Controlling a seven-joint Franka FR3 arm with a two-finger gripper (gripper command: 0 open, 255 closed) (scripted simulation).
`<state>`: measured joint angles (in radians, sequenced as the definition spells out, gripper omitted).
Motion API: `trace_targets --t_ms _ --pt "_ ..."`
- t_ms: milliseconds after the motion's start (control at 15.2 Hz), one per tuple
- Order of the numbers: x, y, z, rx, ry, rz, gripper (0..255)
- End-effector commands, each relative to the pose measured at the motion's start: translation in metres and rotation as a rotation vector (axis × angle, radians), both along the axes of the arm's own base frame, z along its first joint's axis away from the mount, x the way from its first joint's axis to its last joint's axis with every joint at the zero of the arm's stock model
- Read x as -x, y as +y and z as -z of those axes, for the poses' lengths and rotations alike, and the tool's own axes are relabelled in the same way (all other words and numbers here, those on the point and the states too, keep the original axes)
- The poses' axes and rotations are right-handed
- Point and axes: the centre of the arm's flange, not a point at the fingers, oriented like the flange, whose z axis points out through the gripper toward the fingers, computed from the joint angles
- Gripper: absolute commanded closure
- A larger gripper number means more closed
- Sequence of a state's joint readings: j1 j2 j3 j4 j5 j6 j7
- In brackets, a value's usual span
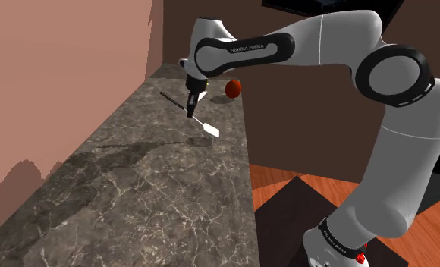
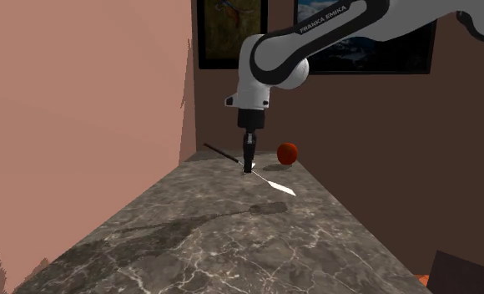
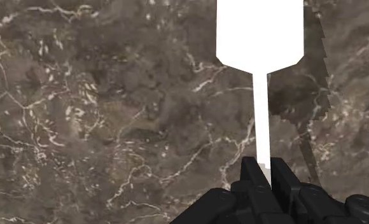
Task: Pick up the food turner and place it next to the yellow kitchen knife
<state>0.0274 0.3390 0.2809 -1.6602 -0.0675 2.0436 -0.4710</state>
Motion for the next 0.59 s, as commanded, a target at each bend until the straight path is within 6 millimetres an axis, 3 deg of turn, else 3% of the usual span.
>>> trace_targets --t_ms 0,528 --pt "-0.009 -0.024 0.000 0.000 0.000 -0.001 255" --pt "-0.052 -0.121 0.000 0.000 0.000 -0.001 255"
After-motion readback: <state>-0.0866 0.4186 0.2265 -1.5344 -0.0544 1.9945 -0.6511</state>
